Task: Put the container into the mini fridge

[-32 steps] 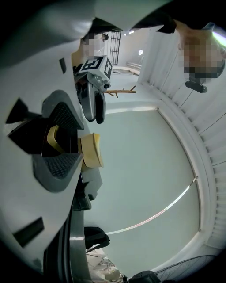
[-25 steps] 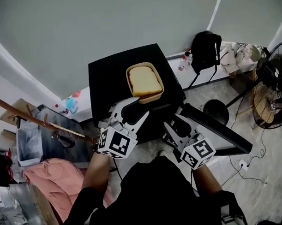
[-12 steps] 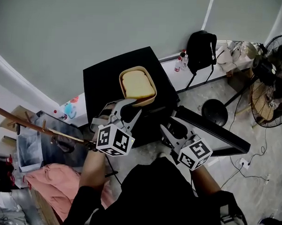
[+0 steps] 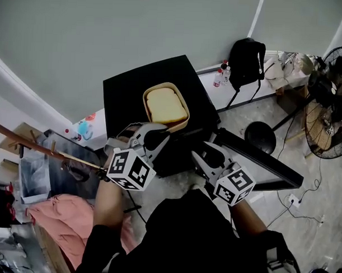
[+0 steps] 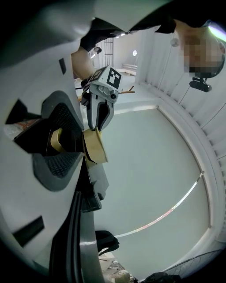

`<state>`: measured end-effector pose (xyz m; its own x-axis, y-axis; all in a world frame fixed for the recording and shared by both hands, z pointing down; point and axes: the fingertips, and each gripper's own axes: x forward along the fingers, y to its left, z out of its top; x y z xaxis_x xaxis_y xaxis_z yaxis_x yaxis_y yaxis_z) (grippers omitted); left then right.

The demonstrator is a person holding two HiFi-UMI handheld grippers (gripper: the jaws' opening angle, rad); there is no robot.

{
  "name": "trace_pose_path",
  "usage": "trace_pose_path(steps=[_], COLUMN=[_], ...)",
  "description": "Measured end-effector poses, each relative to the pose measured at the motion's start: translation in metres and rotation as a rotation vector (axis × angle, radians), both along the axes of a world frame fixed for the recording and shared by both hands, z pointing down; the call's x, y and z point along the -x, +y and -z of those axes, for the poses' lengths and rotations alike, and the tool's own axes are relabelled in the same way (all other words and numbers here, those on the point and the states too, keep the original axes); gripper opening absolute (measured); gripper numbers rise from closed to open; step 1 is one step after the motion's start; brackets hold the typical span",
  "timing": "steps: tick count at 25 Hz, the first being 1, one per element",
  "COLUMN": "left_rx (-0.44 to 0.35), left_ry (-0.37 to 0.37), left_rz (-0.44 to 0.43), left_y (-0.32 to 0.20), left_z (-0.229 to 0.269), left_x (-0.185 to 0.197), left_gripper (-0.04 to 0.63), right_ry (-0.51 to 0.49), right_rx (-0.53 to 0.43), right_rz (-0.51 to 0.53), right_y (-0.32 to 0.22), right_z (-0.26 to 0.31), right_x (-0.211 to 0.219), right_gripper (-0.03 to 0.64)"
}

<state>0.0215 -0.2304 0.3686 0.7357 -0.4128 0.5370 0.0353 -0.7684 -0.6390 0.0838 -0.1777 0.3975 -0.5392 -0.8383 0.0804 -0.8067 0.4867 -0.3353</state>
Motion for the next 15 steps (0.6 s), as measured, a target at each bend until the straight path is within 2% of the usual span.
trace_pose_path(steps=[3,6,10,15], left_rx=[0.013,0.026,0.035,0.052], left_ry=[0.02,0.039,0.059,0.091], left_rz=[-0.024,-0.038,-0.041,-0.047], left_y=[0.011,0.021,0.032,0.049], left_z=[0.002,0.004,0.005,0.006], left_x=[0.008,0.017,0.026,0.037], left_gripper=[0.054,0.051,0.051,0.049], right_ry=[-0.096,-0.265,-0.487,-0.668], right_rx=[0.045,0.122,0.235,0.303], right_rz=[0.026,0.08,0.144,0.178], right_y=[-0.001,-0.002,-0.006,-0.01], right_z=[0.0,0.003,0.006,0.019], right_x=[0.007,0.016,0.028,0.036], right_gripper=[0.17,0.177,0.284,0.305])
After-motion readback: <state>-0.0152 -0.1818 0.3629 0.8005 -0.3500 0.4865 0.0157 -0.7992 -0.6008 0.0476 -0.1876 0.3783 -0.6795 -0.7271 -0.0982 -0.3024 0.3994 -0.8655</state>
